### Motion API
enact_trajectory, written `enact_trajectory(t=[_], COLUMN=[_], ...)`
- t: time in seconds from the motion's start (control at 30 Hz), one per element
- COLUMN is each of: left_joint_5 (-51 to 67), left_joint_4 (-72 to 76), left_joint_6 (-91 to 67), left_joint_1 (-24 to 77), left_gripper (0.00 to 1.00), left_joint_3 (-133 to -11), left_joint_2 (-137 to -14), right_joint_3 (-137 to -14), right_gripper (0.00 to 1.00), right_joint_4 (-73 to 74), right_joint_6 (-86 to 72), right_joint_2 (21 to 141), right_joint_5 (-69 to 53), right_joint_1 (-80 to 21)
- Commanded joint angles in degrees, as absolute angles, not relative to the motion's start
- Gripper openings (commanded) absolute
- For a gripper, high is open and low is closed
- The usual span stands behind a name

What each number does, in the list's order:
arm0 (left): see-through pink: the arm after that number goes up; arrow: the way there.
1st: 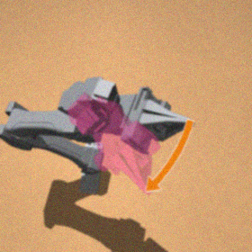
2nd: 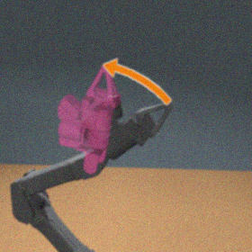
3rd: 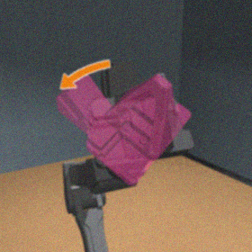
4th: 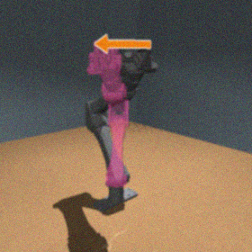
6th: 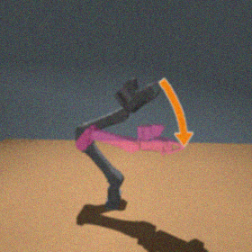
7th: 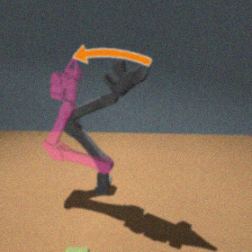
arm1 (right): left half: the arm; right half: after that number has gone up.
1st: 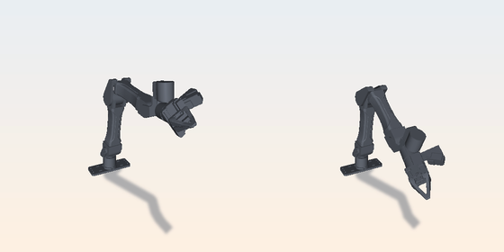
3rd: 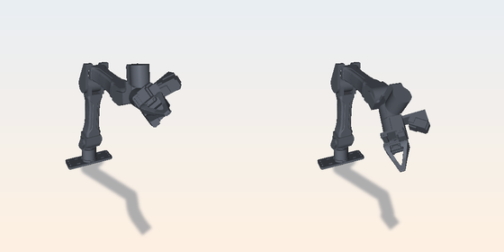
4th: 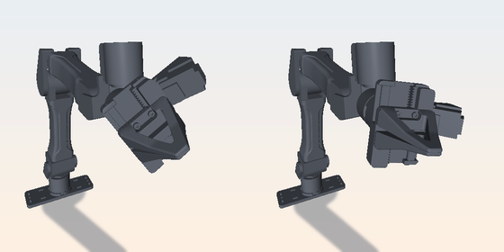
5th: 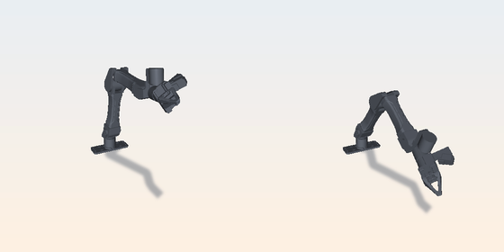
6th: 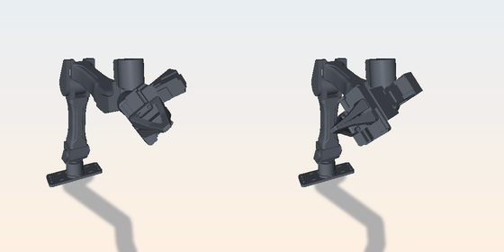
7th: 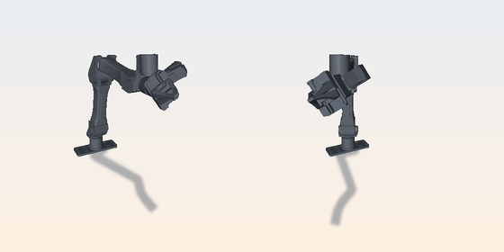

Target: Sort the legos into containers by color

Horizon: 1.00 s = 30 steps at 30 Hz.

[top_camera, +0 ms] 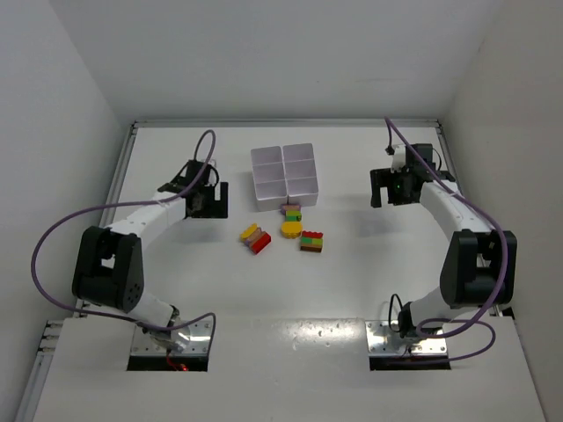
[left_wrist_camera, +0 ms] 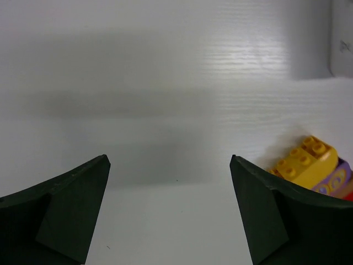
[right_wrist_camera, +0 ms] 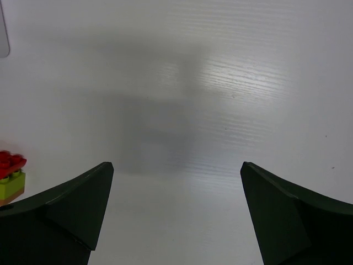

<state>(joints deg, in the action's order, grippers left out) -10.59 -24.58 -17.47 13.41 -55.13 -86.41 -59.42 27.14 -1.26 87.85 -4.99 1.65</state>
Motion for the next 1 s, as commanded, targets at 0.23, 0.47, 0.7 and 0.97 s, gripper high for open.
enact_trajectory(t=[0.23,0.47,0.7,0.97], left_joint_5=[25.0,19.1,7.4,-5.1], left_joint_4=[-26.2,-28.6,-25.0,-21.5], left_joint_6=[3.3,1.9,-1.3,-3.9], left_joint_1=[13.9,21.1,30.8,34.2], left_gripper=[0.89,0.88,1.0,1.0], left_joint_3=[-50.3,-52.9,-51.9,-52.4], left_joint_2=[-74.8,-78.5,-78.5,-84.4], right_joint_3=[-58.6,-58.6,-58.1,-56.5], right_gripper=[0.99,0.99,0.99,0.99], right_joint_4=[27.1,27.1,27.1,27.6], right_joint_6=[1.3,1.3,1.3,1.3], right_joint_2=[84.9,84.9,84.4,82.6], right_joint_5=[-9.1,-9.1,-8.6,-8.6], right_joint_1=[1.4,1.4,1.4,1.4])
